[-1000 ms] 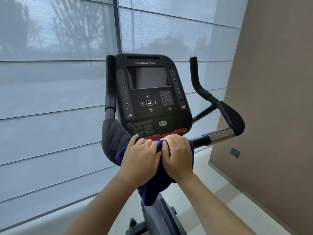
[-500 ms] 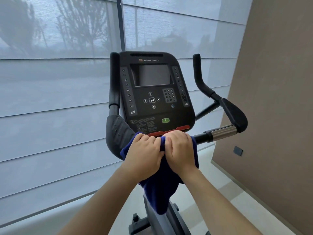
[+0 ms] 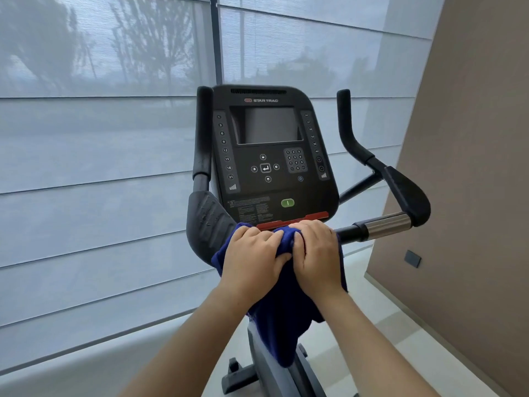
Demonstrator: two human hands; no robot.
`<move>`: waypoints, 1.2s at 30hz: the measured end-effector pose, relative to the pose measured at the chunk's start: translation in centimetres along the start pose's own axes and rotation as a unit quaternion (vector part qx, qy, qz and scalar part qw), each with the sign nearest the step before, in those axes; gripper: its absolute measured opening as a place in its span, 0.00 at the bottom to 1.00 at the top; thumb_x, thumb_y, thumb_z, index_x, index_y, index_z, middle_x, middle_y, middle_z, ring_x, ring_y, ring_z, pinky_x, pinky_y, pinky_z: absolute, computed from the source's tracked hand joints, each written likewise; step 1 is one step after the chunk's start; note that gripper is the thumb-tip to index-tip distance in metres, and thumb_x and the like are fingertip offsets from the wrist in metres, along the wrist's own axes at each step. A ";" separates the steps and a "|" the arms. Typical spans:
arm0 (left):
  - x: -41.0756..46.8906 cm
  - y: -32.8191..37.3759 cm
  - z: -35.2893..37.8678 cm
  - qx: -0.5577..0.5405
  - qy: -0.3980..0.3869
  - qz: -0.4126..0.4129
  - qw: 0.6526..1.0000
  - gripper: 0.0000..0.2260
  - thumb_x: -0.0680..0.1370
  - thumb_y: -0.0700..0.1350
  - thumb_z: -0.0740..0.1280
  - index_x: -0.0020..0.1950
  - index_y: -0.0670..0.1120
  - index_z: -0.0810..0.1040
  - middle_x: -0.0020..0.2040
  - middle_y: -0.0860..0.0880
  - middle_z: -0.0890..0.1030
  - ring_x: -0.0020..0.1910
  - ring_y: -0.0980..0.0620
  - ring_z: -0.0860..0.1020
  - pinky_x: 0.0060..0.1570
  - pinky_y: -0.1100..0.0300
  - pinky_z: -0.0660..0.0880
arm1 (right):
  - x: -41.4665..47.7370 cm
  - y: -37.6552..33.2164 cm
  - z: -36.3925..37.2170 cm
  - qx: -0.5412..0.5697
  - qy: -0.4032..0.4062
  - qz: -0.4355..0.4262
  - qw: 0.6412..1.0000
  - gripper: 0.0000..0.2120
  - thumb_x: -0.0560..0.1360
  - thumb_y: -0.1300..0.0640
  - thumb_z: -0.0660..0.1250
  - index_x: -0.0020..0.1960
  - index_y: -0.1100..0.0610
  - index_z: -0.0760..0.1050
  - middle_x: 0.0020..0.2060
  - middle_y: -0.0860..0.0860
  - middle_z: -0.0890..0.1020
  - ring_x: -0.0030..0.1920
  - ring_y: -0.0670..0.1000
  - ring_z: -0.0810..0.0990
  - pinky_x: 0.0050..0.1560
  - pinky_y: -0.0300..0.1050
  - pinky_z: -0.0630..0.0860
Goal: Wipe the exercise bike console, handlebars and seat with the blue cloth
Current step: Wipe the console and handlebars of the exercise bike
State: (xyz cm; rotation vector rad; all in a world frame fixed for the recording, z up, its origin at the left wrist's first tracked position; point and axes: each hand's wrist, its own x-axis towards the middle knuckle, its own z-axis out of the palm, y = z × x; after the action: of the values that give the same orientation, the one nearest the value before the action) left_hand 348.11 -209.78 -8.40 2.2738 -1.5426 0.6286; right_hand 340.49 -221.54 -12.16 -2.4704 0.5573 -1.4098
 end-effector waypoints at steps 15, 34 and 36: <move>-2.6 -0.8 0.7 -0.008 0.121 0.055 0.991 0.13 0.71 0.43 0.69 0.56 0.49 0.80 0.51 0.51 0.83 0.48 0.49 0.80 0.51 0.54 0.75 | -3.9 -0.4 -0.5 -0.009 -0.015 -0.021 1.000 0.21 0.74 0.60 0.62 0.67 0.58 0.70 0.65 0.56 0.74 0.67 0.58 0.69 0.68 0.58 0.66; -2.6 -10.5 -2.4 -0.063 -0.011 0.109 0.992 0.18 0.80 0.50 0.53 0.69 0.50 0.68 0.67 0.53 0.73 0.68 0.53 0.68 0.70 0.58 0.49 | -0.3 -11.5 4.1 -0.116 -0.069 0.121 0.983 0.28 0.78 0.40 0.41 0.69 0.51 0.67 0.64 0.49 0.74 0.64 0.50 0.71 0.68 0.49 0.62; -2.5 -10.4 -2.6 -0.075 0.006 0.113 0.991 0.20 0.79 0.51 0.50 0.67 0.49 0.71 0.64 0.53 0.76 0.65 0.52 0.72 0.69 0.56 0.54 | -0.4 -11.7 4.0 -0.103 -0.033 0.125 0.986 0.25 0.79 0.43 0.45 0.65 0.53 0.71 0.59 0.50 0.78 0.58 0.51 0.75 0.64 0.49 0.68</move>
State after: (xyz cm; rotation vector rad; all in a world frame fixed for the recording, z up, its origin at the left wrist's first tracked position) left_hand 356.53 -202.72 -7.65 1.9997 -1.7934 0.5620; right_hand 346.18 -210.74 -9.95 -2.4807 1.0052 -1.2222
